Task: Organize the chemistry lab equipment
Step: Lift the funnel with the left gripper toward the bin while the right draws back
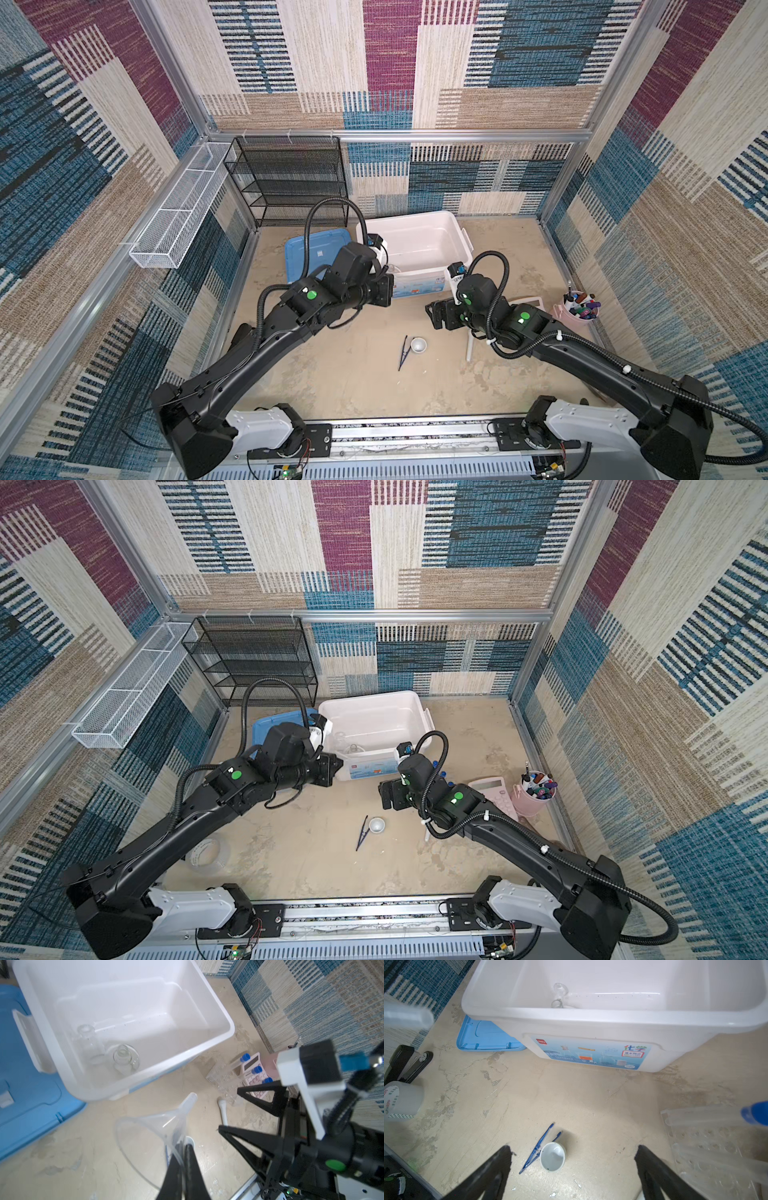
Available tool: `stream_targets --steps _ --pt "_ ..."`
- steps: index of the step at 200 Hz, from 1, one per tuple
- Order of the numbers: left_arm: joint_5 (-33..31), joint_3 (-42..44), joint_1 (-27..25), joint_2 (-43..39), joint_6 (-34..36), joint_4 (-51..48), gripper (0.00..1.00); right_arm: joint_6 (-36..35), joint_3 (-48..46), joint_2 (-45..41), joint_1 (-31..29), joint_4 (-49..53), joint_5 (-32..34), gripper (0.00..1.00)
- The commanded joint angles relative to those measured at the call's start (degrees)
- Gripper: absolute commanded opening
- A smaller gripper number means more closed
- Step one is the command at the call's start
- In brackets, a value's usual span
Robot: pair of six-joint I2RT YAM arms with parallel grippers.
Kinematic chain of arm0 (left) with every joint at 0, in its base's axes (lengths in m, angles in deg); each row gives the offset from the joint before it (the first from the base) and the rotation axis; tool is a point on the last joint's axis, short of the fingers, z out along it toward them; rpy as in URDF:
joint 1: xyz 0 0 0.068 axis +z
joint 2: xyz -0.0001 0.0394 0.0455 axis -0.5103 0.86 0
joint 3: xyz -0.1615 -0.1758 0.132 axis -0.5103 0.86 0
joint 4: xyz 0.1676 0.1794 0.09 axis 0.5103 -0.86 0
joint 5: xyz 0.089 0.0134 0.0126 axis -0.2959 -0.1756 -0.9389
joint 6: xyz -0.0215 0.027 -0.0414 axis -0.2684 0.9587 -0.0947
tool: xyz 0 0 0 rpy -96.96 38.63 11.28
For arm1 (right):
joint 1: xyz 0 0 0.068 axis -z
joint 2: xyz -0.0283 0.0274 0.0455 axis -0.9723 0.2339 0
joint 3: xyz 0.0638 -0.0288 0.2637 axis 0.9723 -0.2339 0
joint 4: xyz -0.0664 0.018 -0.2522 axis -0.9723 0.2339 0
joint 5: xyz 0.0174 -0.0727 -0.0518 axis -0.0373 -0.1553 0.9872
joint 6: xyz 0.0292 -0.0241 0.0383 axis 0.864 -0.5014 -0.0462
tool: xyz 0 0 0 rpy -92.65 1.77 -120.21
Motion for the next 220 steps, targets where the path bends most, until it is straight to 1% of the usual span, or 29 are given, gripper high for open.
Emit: stream_targets --steps 1,21,41,77,97,114,130,158,220 --pt "2.4 -8.6 4.2 6.9 9.8 -5.1 0.00 -3.1 0.5 1.3 0.1 -3.4 -1.6 0.96" --pt "8.4 -16.5 8.6 16.3 11.5 -6.0 0.00 -4.0 0.3 2.0 0.2 -4.6 -1.7 0.97" --pt "10.0 -24.9 11.1 25.8 12.6 -6.9 0.00 -4.6 0.2 2.8 0.2 -5.3 -1.8 0.98" --pt "13.0 -43.1 11.9 42.6 13.7 -10.5 0.00 -5.7 0.4 5.3 0.4 -5.5 -3.2 0.98" --pt "12.8 -52.6 12.1 50.4 13.8 -13.1 0.00 -6.7 0.0 5.8 0.4 -5.6 -3.6 0.99" --pt "11.9 -58.4 12.3 55.3 14.0 -14.5 0.00 -7.3 -0.2 6.1 0.3 -5.6 -3.9 0.99" --pt "11.3 -60.1 12.5 57.9 13.9 -14.6 0.00 -7.9 -0.1 7.0 0.3 -5.3 -4.1 0.99" --pt "10.9 -60.0 12.6 60.0 13.9 -14.5 0.00 -7.8 0.4 8.7 0.3 -4.8 -4.7 0.99" --pt "11.2 -57.4 12.6 61.3 13.7 -12.3 0.00 -7.6 0.2 9.2 0.3 -5.0 -5.0 0.98"
